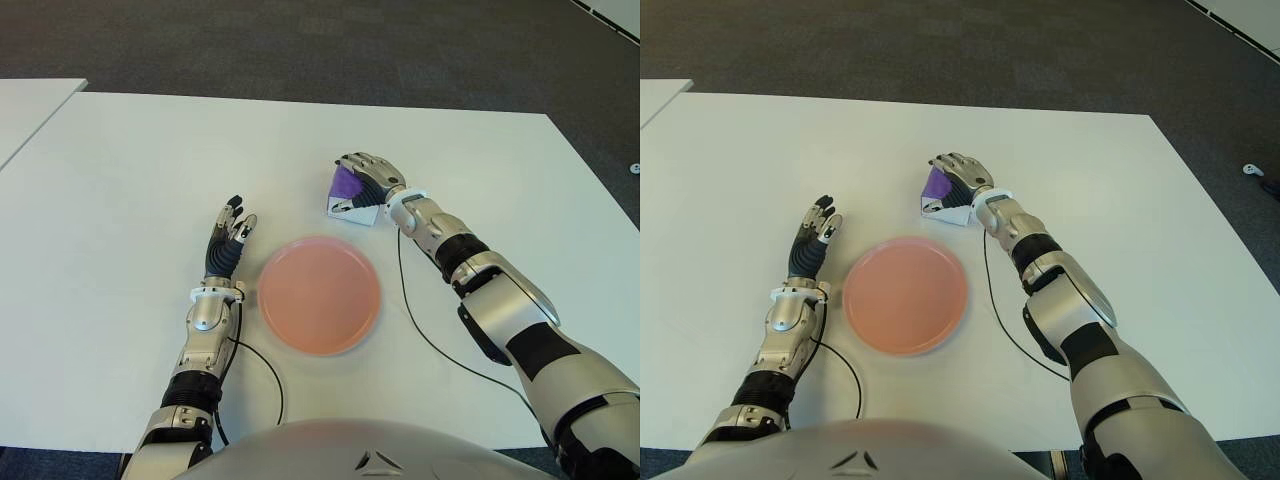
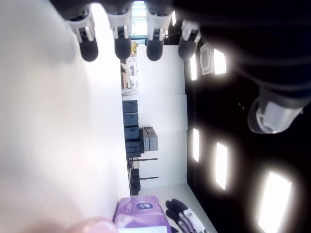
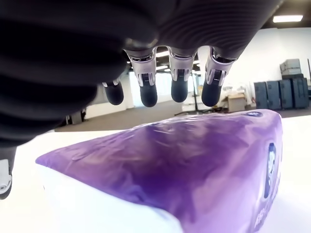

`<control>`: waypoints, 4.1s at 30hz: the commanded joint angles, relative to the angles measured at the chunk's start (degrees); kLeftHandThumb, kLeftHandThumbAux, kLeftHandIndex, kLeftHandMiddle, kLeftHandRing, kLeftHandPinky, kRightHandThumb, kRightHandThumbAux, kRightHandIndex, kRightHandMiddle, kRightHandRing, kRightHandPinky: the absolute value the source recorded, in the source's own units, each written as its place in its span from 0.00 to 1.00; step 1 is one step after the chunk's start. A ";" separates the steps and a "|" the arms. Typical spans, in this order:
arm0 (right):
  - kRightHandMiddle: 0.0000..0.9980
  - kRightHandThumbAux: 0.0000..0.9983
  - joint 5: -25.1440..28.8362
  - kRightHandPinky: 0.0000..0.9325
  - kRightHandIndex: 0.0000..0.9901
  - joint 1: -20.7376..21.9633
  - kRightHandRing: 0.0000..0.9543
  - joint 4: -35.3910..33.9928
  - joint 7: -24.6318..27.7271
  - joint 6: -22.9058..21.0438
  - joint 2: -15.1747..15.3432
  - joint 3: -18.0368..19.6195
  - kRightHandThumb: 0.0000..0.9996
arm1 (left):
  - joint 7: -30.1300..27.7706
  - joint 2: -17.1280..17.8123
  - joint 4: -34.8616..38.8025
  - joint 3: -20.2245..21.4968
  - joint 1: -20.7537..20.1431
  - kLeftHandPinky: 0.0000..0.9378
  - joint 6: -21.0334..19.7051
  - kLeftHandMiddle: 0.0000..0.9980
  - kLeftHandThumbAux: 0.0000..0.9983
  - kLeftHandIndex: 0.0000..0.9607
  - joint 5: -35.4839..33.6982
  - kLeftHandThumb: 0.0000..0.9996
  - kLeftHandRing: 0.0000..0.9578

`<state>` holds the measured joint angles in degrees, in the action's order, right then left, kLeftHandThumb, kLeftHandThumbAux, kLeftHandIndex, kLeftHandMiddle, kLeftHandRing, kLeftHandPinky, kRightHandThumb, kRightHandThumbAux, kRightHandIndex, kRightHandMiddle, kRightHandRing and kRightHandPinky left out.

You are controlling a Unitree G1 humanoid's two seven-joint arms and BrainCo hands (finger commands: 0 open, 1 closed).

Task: Put the tissue paper into the plate.

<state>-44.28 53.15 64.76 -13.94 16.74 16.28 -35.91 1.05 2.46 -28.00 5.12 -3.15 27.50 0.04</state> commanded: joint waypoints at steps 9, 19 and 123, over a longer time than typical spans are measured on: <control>0.00 0.44 -1.12 0.00 0.00 1.05 0.00 3.01 -0.60 -1.27 -0.97 -0.63 0.14 | -0.34 -0.29 -1.31 -0.20 2.54 0.00 -2.62 0.00 0.40 0.00 -0.18 0.00 0.00; 0.00 0.44 -1.28 0.00 0.00 1.23 0.00 4.10 -0.71 -1.31 -1.16 -0.95 0.13 | -0.56 -0.08 -1.34 -0.33 2.63 0.00 -2.35 0.00 0.41 0.00 -0.02 0.00 0.00; 0.13 0.52 -2.44 0.24 0.11 -12.80 0.15 14.84 1.91 -9.23 -7.21 -6.63 0.43 | -0.47 -0.39 2.20 -0.08 5.90 0.00 -3.64 0.00 0.39 0.00 -0.36 0.00 0.00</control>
<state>-47.21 51.80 74.25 -20.17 7.29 9.66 -42.19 1.04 1.64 -24.04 4.73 0.37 25.93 0.04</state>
